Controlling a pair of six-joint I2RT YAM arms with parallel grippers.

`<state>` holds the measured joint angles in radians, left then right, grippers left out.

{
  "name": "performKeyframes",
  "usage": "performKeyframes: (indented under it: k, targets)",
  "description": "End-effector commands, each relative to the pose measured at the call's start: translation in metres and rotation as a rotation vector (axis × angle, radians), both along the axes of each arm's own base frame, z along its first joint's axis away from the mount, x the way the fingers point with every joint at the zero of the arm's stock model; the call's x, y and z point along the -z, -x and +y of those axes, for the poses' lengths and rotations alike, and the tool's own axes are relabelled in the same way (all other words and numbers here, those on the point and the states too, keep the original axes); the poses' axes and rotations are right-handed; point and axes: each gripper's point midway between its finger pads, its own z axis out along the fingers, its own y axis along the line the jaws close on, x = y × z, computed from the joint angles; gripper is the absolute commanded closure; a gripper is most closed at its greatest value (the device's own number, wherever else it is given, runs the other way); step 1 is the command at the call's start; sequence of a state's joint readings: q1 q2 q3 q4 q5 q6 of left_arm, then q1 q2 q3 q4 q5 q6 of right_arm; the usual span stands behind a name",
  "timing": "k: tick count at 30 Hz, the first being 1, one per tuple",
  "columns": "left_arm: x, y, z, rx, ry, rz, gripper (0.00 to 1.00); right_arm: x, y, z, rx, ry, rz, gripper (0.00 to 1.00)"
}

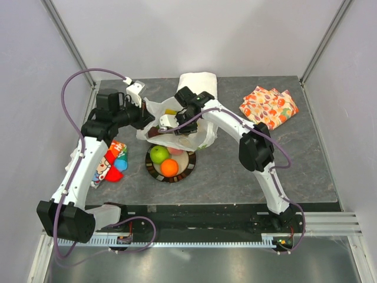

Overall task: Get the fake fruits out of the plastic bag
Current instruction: Take out the fake fruit from the plastic bag.

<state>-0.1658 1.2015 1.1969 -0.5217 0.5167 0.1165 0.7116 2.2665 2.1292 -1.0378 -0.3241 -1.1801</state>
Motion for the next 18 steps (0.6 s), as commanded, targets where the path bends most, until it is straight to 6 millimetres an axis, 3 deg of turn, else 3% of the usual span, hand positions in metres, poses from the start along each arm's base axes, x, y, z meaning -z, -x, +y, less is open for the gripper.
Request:
performKeyframes:
  k: [1,8,12,18]
  targets:
    - [-0.013,0.006,-0.007,0.017,0.046,-0.029,0.98,0.004,-0.026,0.004,0.017,0.006,-0.057,0.57]
    - [-0.012,0.01,-0.006,0.011,0.048,-0.031,0.98,0.007,-0.032,-0.005,0.031,0.063,-0.094,0.55]
    - [-0.01,0.011,-0.007,0.013,0.057,-0.024,0.98,0.027,-0.026,-0.019,0.015,0.176,-0.1,0.43]
    - [-0.011,0.011,-0.006,0.009,0.06,-0.029,0.98,0.041,-0.018,-0.02,-0.025,0.289,-0.131,0.32]
